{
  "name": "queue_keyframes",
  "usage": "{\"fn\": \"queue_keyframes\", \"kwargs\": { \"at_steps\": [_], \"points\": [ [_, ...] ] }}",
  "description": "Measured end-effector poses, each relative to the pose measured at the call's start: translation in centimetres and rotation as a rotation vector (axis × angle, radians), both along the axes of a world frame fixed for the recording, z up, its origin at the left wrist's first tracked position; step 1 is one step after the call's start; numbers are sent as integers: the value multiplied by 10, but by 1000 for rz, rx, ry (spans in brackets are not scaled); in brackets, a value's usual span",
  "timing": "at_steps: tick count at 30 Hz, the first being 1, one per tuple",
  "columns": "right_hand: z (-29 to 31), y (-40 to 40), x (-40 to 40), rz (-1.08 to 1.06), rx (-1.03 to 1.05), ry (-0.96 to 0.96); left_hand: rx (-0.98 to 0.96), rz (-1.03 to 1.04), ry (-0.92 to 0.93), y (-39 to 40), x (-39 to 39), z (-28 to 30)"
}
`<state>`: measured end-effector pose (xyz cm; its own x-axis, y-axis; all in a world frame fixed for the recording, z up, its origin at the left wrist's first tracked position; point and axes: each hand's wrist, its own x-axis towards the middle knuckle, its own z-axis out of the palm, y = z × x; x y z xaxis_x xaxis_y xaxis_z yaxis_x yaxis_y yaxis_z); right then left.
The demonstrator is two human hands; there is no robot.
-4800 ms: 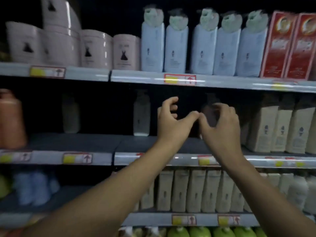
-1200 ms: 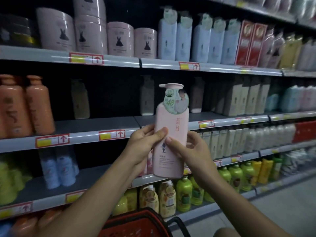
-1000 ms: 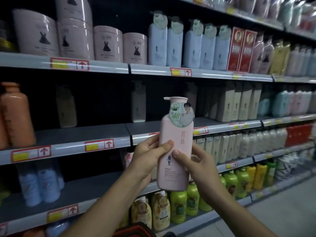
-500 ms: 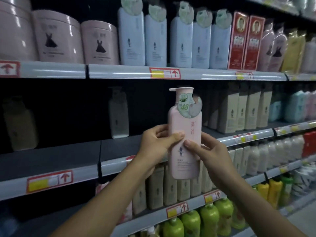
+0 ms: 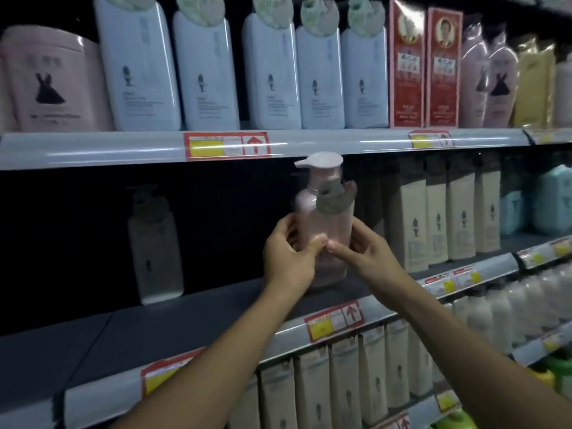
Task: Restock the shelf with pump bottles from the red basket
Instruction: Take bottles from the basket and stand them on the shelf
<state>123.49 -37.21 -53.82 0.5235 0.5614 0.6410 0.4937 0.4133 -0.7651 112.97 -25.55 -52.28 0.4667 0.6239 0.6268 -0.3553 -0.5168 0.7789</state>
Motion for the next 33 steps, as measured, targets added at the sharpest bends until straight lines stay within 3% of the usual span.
{"fn": "queue_keyframes", "kwargs": {
  "at_steps": [8,16,21,25,33],
  "points": [
    [-18,20,48,-46,-31,65,27,167,169,3,49,-5],
    [-26,33,56,-110,-156,97,-1,327,322,-6,41,-16],
    [-25,30,40,-496,-354,-32,6,406,489,-13,34,-23],
    [-26,35,35,-619,-370,-88,-155,414,393,-4,46,-28],
    [-20,54,66,-663,-452,-56,-451,283,229,6,85,-28]
  ]
}}
